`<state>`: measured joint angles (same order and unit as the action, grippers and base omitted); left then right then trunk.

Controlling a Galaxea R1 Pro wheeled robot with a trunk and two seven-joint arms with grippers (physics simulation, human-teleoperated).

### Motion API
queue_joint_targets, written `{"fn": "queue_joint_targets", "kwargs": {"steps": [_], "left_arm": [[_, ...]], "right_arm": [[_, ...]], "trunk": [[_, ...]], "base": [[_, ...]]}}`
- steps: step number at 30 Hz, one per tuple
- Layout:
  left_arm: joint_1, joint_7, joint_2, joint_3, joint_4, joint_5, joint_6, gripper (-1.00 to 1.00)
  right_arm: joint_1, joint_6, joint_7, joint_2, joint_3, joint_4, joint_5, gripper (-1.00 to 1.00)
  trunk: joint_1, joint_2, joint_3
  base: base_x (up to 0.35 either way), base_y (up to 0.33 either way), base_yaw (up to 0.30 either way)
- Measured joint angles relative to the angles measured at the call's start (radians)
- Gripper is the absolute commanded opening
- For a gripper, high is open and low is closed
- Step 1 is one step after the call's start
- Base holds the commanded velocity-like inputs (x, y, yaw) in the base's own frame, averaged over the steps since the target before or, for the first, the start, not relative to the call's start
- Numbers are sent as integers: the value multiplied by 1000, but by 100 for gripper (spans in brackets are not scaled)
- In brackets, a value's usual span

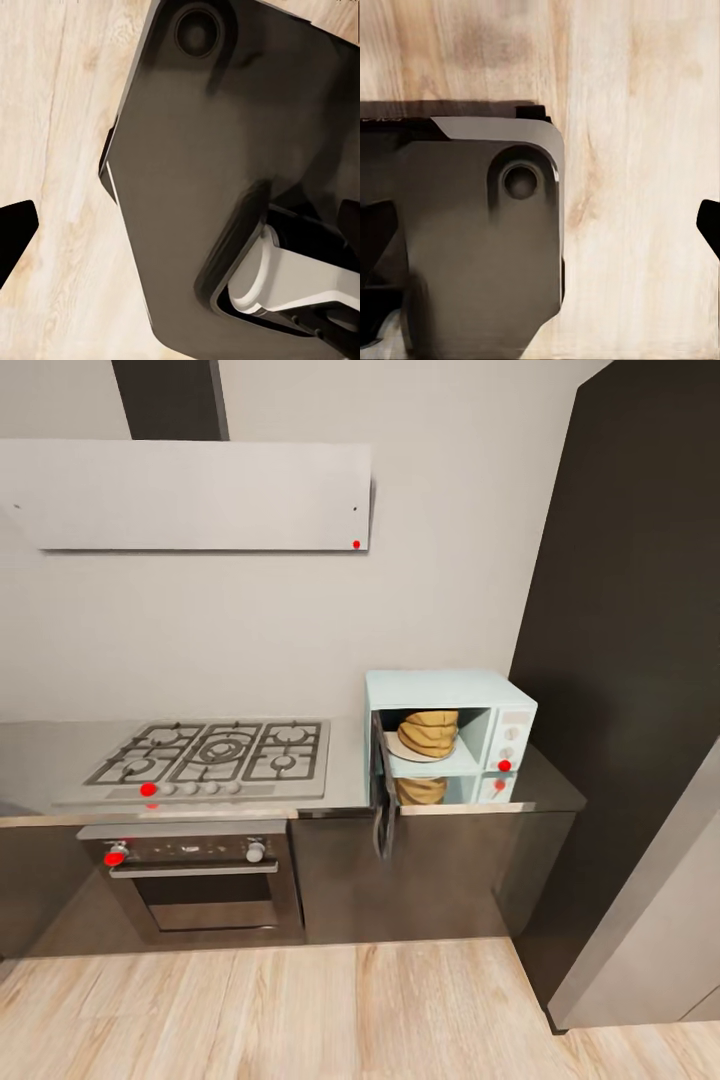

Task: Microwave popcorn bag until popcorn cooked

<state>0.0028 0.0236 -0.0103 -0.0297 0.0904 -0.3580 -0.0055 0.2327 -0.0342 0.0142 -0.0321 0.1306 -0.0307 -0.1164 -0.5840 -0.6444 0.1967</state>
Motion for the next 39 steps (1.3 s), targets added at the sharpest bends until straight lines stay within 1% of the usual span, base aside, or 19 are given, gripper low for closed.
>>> {"fn": "queue_joint_targets", "kwargs": {"steps": [2,5,20,22,23,24,25,28,32,39], "left_arm": [[0,0,0,1,0,1,0,100],[0,0,0,-1,0,1,0,100],[0,0,2,-7,-2,-8,0,100],[0,0,2,-7,-2,-8,0,100],[0,0,2,-7,-2,-8,0,100],[0,0,2,-7,-2,-8,0,100],[0,0,2,-7,-2,-8,0,100],[0,0,2,-7,-2,-8,0,100],[0,0,2,-8,-2,-8,0,100],[0,0,2,-8,0,-10,0,100]], "right_arm": [[-15,0,0,-1,0,0,0,100],[-23,2,0,-1,0,0,1,100],[-26,2,0,-3,-3,2,-3,100],[-26,2,0,-2,-3,2,-19,100],[-26,2,0,-2,-3,2,-36,100],[-26,1,1,-2,-3,2,-66,100],[-26,2,1,-1,-3,2,-85,100],[-26,4,0,4,-1,1,-114,100],[-26,8,0,4,-1,1,-121,100],[-26,9,-2,3,-1,1,-122,100]], "trunk": [[0,0,0],[0,0,0],[0,0,0],[0,0,0],[0,0,0],[0,0,0],[0,0,0],[0,0,0],[0,0,0],[0,0,0]], "base": [[143,-180,0],[171,-215,0],[215,-234,0],[220,-235,0],[220,-235,0],[220,-235,0],[220,-235,0],[220,-230,0],[152,-131,0],[18,-13,0]]}}
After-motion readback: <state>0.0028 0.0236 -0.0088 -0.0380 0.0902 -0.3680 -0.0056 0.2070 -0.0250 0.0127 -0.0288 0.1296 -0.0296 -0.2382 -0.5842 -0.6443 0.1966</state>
